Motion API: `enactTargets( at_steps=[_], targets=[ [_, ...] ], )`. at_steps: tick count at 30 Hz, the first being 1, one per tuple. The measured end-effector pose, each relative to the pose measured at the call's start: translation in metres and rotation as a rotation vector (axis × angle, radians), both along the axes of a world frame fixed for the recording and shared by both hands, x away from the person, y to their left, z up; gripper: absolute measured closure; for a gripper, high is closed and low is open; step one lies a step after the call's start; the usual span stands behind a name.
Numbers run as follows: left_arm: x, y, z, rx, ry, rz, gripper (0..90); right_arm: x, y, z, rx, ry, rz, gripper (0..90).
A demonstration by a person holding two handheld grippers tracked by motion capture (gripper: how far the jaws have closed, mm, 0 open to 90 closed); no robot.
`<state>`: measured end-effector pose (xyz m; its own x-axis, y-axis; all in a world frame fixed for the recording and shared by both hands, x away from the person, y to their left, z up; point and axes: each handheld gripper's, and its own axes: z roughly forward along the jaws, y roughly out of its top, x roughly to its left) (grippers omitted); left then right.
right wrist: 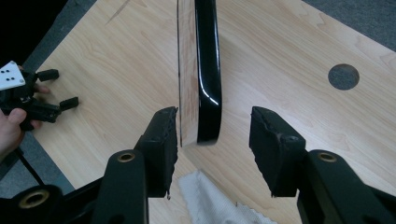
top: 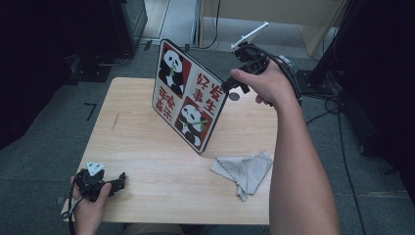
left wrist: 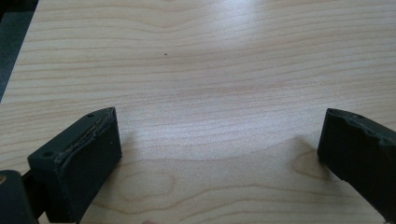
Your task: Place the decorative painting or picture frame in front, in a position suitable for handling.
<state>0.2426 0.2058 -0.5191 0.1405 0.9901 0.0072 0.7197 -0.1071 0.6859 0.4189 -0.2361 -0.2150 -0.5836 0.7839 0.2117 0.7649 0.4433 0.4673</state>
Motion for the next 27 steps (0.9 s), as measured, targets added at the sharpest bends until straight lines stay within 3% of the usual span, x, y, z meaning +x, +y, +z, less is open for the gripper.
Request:
enactTargets(
  at_steps=[7, 11, 18, 27],
  targets=[
    [0.0, 0.0, 0.0, 0.0, -0.001, 0.0, 0.0, 0.005, 0.007, -0.001, -0.007, -0.021, 0.024, 51.4],
    [0.0, 0.0, 0.0, 0.001, -0.001, 0.0, 0.0, 0.01, 0.012, -0.004, -0.015, -0.04, 0.001, 55.1],
    [0.0, 0.0, 0.0, 0.002, 0.0, -0.002, 0.0, 0.017, 0.02, -0.01, 0.001, -0.004, 0.022, 55.6],
    [0.0, 0.0, 0.0, 0.002, 0.0, -0.004, 0.0, 0.028, 0.026, -0.012, -0.007, -0.038, 0.021, 57.6]
  ],
)
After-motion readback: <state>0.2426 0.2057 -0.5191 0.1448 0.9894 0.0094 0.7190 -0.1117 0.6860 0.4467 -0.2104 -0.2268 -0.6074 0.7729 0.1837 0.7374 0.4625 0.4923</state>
